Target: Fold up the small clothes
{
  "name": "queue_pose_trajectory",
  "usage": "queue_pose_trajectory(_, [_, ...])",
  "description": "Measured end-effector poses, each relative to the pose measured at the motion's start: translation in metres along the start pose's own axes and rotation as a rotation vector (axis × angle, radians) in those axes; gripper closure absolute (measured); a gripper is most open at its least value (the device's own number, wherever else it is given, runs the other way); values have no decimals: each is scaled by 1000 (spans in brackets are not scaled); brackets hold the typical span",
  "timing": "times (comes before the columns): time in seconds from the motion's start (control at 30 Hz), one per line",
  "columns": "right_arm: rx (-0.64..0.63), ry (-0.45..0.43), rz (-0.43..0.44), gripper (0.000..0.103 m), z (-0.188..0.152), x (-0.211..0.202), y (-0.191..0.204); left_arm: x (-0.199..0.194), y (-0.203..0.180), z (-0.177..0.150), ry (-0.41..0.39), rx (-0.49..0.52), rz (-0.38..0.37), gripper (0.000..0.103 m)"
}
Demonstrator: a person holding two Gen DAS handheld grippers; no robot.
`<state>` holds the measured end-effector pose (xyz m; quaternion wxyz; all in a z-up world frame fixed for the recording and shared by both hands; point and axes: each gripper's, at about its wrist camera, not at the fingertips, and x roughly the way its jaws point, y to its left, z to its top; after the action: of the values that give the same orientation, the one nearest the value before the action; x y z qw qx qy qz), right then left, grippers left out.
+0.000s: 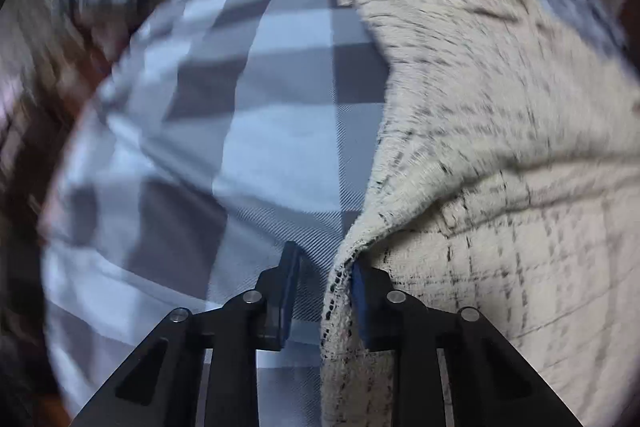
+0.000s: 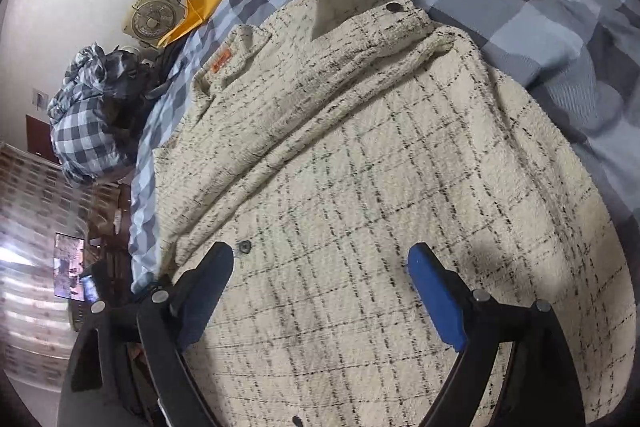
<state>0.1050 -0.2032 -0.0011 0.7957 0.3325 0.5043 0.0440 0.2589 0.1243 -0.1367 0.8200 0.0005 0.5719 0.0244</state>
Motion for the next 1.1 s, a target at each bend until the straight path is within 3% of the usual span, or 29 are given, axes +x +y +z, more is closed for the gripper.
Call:
queue_pose_trajectory(0.2, [-36, -9, 29, 16, -4, -5, 9, 3, 83, -11, -1, -419, -367, 80])
queue_pose_trajectory(0.27, [-47, -10, 27, 16, -5, -5, 10, 3, 88, -16, -22, -422, -368, 80])
queue_pose_trajectory(0.43, [-33, 24, 22, 16, -6, 2, 9, -11, 82, -30, -115, -392, -274, 79])
queue_pose_trajectory(0.5, [-29, 36, 22, 16, -6, 3, 8, -9, 63, -27, -105, -287, -185, 78])
queue_pose_trajectory(0.57, [-30, 43, 23, 16, -5, 3, 9, -20, 43, -31, -142, -96, -63, 75])
queue_pose_trajectory(0.63, [-33, 49, 21, 16, -5, 4, 11, -41, 36, -38, -224, -4, 16, 58])
queue_pose_trajectory(0.7, [-33, 58, 22, 16, -6, 5, 12, -64, 38, -43, -307, 22, 162, 15])
queue_pose_trajectory(0.73, [-33, 60, 25, 16, -6, 6, 13, -74, 39, -44, -352, 38, 182, 7])
queue_pose_trajectory(0.77, [-34, 62, 25, 16, -6, 7, 14, -82, 39, -43, -391, 62, 173, 0])
queue_pose_trajectory(0.83, [-42, 69, 22, 16, -7, 8, 16, -89, 30, -33, -408, 125, 144, 0])
queue_pose_trajectory(1.03, [-39, 95, 4, 16, -8, 15, 14, -49, -19, 17, -247, 251, 22, 0])
queue_pose_trajectory(1.1, [-27, 103, 0, 16, -8, 16, 11, -30, -41, 16, -203, 347, 68, 0])
